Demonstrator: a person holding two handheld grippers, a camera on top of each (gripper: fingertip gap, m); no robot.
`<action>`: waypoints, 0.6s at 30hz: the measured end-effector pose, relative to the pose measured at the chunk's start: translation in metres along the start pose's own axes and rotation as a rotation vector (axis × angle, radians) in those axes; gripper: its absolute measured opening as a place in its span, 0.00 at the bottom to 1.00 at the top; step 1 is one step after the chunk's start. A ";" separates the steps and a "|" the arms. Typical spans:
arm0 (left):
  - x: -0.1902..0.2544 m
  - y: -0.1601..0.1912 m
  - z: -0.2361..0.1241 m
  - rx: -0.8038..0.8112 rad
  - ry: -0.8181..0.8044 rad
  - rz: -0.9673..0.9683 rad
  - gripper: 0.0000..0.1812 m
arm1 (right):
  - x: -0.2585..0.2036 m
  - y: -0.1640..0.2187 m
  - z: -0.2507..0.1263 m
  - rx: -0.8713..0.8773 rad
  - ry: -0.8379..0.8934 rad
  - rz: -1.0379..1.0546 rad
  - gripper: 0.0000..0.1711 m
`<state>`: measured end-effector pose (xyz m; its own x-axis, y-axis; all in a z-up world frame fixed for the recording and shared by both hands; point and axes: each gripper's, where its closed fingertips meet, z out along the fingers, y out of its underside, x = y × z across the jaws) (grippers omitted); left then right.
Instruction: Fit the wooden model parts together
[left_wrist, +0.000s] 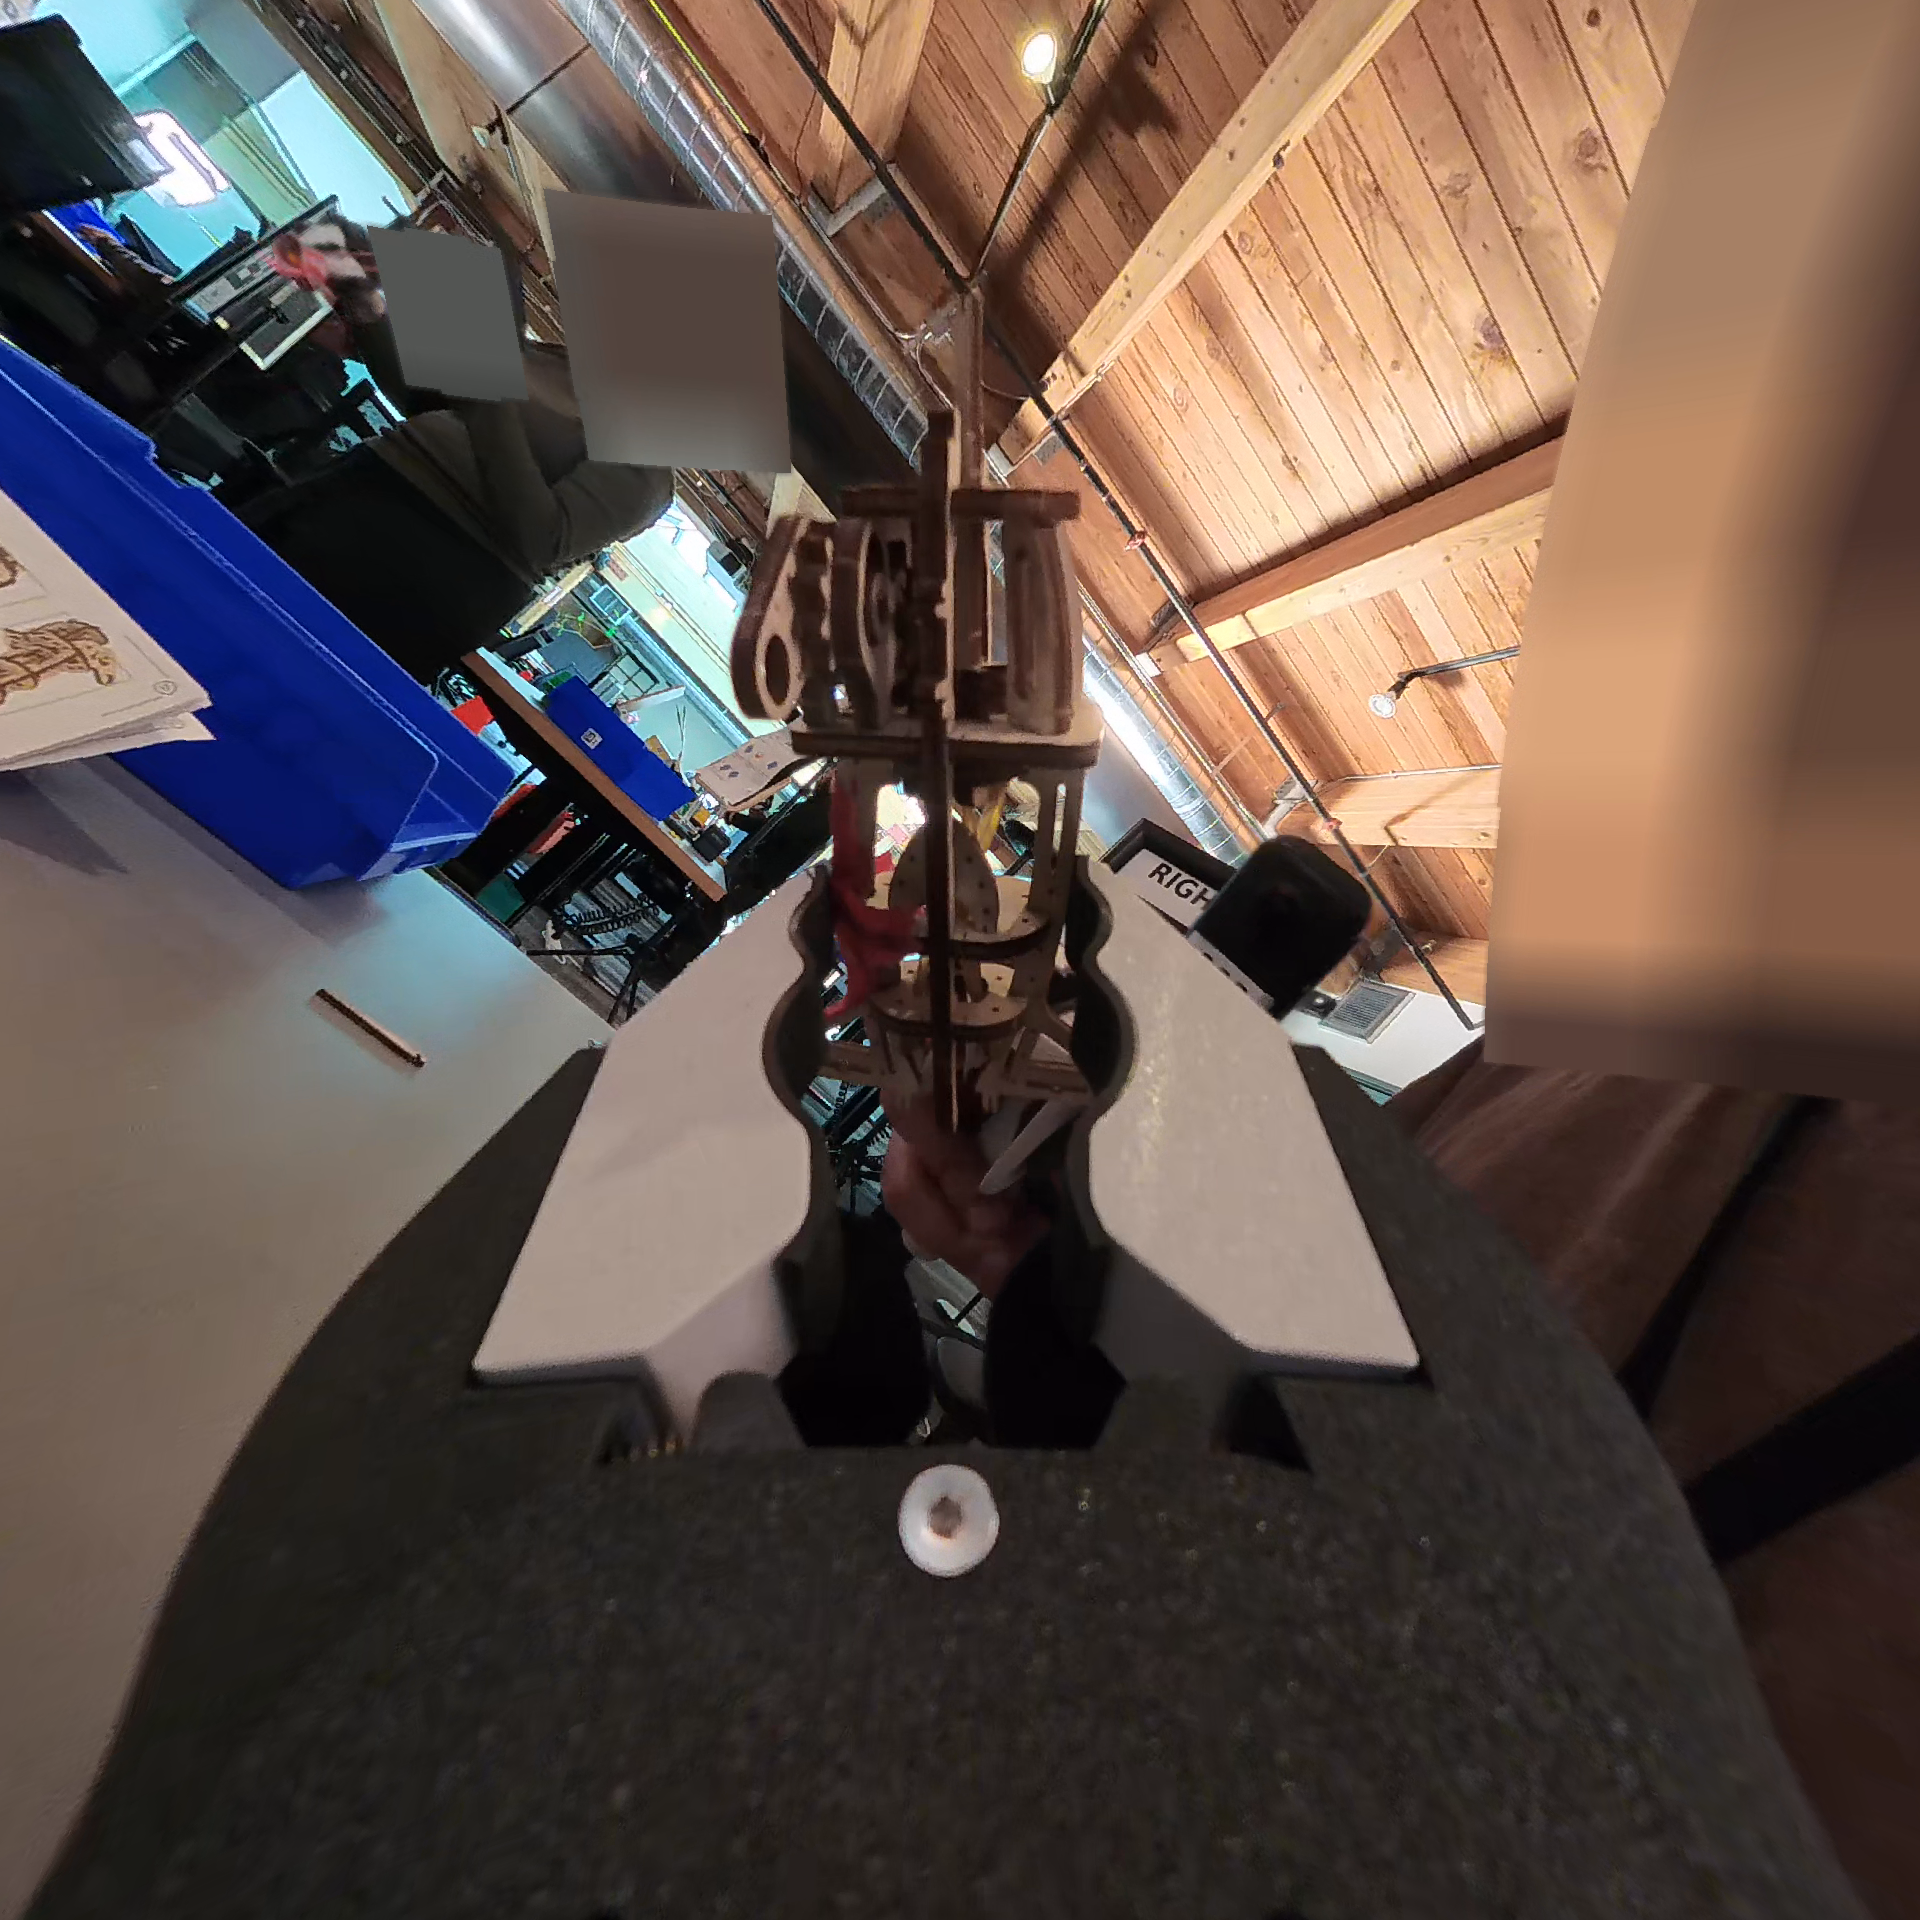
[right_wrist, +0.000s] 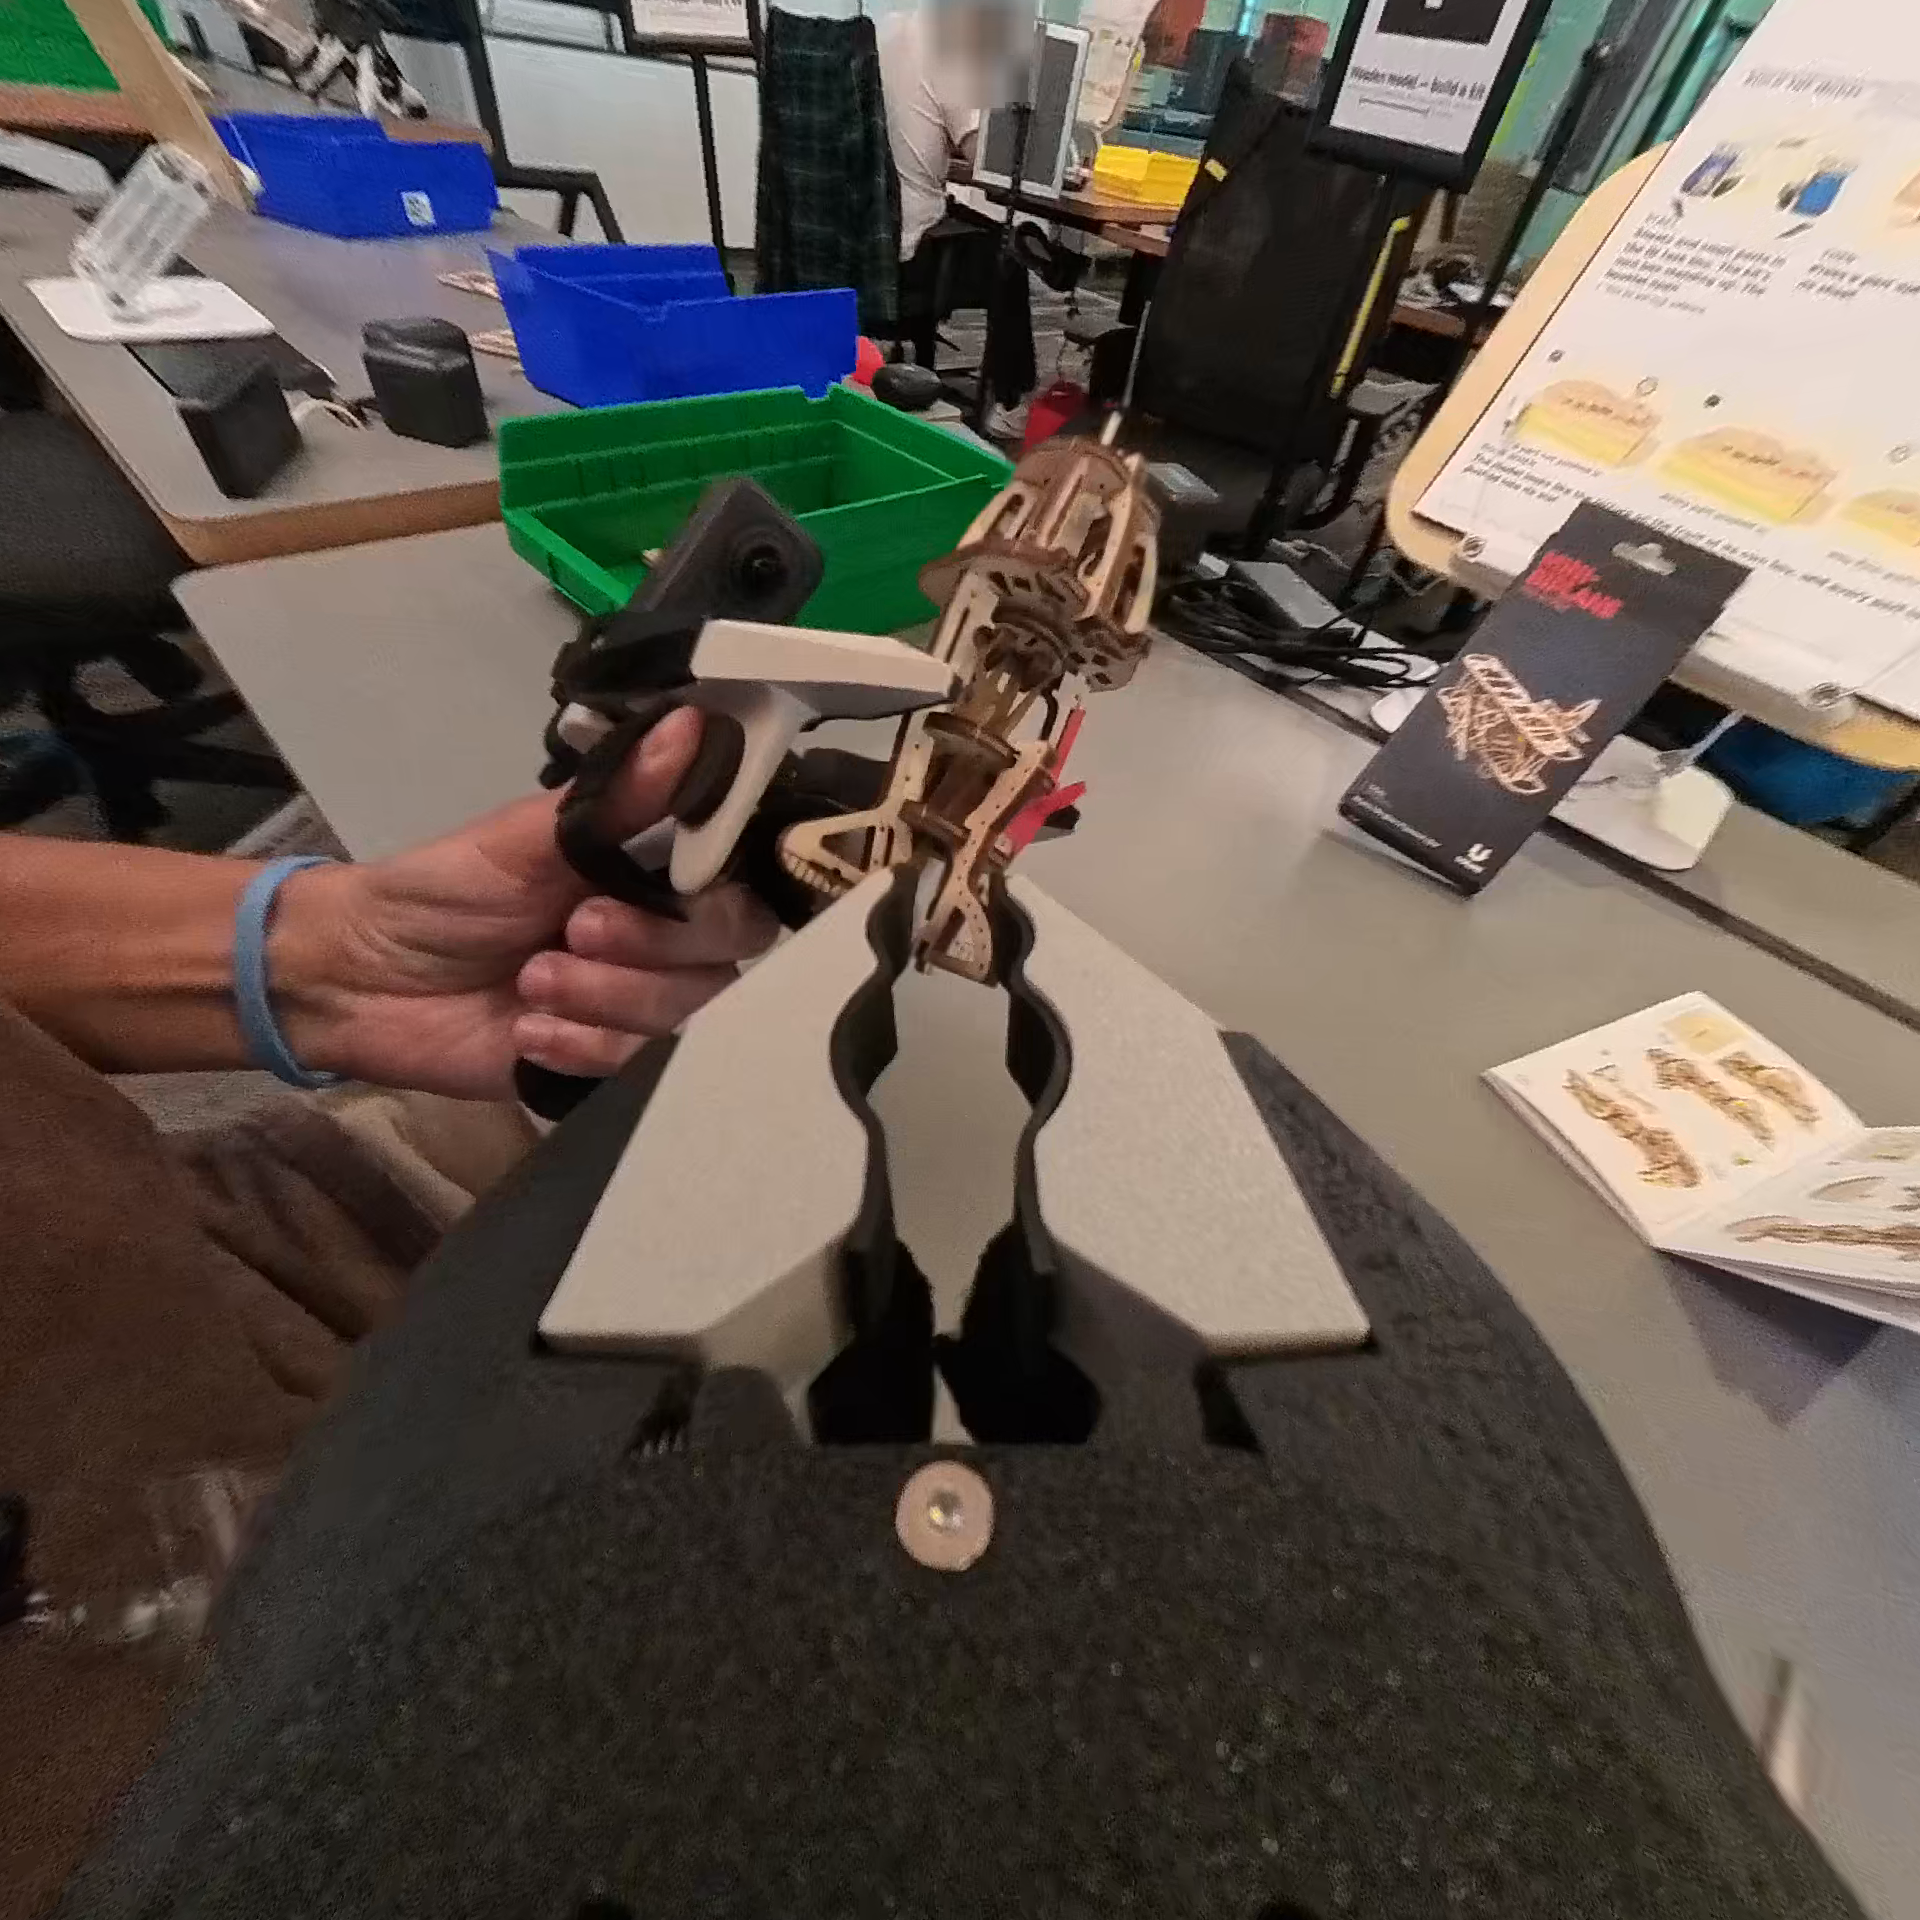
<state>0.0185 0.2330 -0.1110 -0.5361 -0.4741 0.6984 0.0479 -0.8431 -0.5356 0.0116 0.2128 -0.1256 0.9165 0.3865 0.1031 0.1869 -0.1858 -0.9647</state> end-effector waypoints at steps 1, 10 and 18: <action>0.000 0.000 0.000 -0.001 0.001 0.001 0.23 | 0.000 -0.001 0.000 0.008 -0.017 0.028 0.08; 0.003 0.007 0.004 -0.037 0.004 0.020 0.23 | -0.002 -0.005 -0.001 0.031 -0.075 0.097 0.08; 0.002 0.009 0.005 -0.039 0.000 0.014 0.23 | -0.003 -0.002 0.000 0.010 -0.085 0.101 0.08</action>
<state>0.0220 0.2232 -0.1119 -0.5353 -0.4856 0.6911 0.0223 -0.8260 -0.5632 0.0081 0.2117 -0.1235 0.8973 0.4412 -0.0153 0.0909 -0.2185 -0.9716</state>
